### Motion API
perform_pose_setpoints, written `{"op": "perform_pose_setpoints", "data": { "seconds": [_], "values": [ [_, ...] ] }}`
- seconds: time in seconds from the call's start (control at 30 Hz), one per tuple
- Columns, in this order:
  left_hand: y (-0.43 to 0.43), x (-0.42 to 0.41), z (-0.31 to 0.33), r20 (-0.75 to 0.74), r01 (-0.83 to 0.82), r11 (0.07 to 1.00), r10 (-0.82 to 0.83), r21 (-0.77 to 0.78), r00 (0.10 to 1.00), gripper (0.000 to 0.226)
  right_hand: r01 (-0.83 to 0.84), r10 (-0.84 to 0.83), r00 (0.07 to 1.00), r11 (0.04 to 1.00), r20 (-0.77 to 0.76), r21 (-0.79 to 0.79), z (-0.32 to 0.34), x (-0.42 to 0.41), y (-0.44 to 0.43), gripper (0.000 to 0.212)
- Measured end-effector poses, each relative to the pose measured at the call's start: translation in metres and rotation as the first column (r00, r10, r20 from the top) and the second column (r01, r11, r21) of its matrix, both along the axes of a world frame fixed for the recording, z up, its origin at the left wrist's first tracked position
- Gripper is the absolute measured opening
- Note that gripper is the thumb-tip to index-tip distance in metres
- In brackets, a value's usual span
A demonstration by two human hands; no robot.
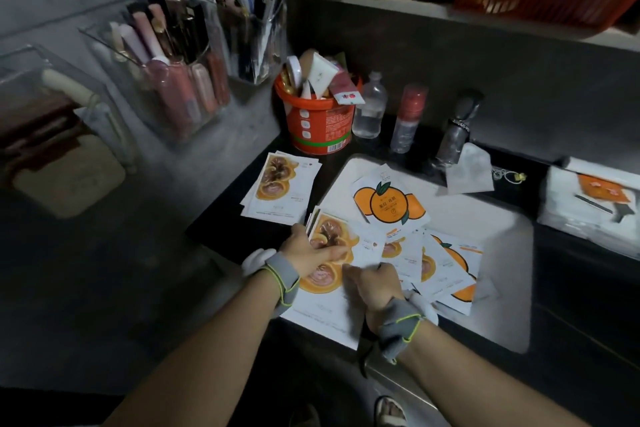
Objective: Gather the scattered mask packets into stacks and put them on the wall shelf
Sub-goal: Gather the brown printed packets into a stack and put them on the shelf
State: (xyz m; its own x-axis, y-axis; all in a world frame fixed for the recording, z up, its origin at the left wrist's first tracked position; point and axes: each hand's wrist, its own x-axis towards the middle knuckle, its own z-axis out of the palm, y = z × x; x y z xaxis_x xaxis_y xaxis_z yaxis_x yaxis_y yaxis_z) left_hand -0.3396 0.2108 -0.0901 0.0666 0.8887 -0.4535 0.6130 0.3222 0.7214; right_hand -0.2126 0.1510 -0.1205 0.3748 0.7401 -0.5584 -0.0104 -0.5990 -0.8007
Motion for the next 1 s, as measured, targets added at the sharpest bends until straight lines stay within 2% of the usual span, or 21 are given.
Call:
{"op": "perform_pose_setpoints", "data": {
  "seconds": [0.07,0.1,0.2,0.27,0.3,0.4,0.57,0.67,0.77,0.93,1.0],
  "values": [
    [0.001,-0.002,0.001,0.093,-0.024,0.998,0.018,0.066,0.996,0.075,0.030,-0.026,0.999,0.996,-0.045,0.081,-0.002,-0.003,0.006,0.082],
    [0.001,-0.002,0.004,0.146,-0.042,0.994,0.027,0.099,0.989,0.070,0.044,-0.037,0.997,0.993,-0.061,0.111,0.003,-0.004,0.008,0.077],
    [0.007,-0.003,0.015,0.277,-0.086,0.978,0.030,0.192,0.961,0.056,0.023,0.006,0.992,0.973,-0.127,0.231,0.019,-0.004,0.014,0.037],
    [0.013,-0.006,0.023,0.326,-0.086,0.959,-0.007,0.270,0.945,0.058,-0.016,0.062,0.989,0.945,-0.133,0.326,0.029,-0.003,0.021,0.025],
    [0.016,-0.008,0.028,0.355,-0.086,0.948,-0.030,0.306,0.935,0.060,-0.031,0.076,0.991,0.929,-0.107,0.369,0.035,-0.004,0.024,0.024],
    [0.024,-0.016,0.036,0.360,-0.079,0.906,-0.085,0.417,0.929,0.066,-0.073,0.107,0.993,0.874,-0.044,0.481,0.050,-0.006,0.028,0.044],
    [0.023,-0.040,0.036,0.370,-0.126,0.879,-0.061,0.461,0.927,0.066,-0.165,0.138,0.986,0.777,0.092,0.607,0.053,-0.024,0.032,0.036],
    [0.022,-0.056,0.031,0.410,-0.189,0.867,-0.019,0.461,0.912,0.054,-0.216,0.181,0.976,0.742,0.120,0.635,0.048,-0.037,0.041,0.041],
    [0.027,-0.068,0.032,0.427,-0.247,0.843,0.023,0.478,0.904,0.052,-0.261,0.210,0.965,0.703,0.157,0.661,0.048,-0.050,0.054,0.036],
    [0.029,-0.083,0.024,0.387,-0.231,0.859,0.041,0.458,0.921,0.057,-0.345,0.272,0.938,0.693,0.214,0.632,0.036,-0.055,0.062,0.041],
    [0.021,-0.085,0.013,0.355,-0.211,0.887,0.057,0.411,0.933,0.069,-0.434,0.337,0.901,0.691,0.273,0.578,0.022,-0.054,0.059,0.043]
  ]
}}
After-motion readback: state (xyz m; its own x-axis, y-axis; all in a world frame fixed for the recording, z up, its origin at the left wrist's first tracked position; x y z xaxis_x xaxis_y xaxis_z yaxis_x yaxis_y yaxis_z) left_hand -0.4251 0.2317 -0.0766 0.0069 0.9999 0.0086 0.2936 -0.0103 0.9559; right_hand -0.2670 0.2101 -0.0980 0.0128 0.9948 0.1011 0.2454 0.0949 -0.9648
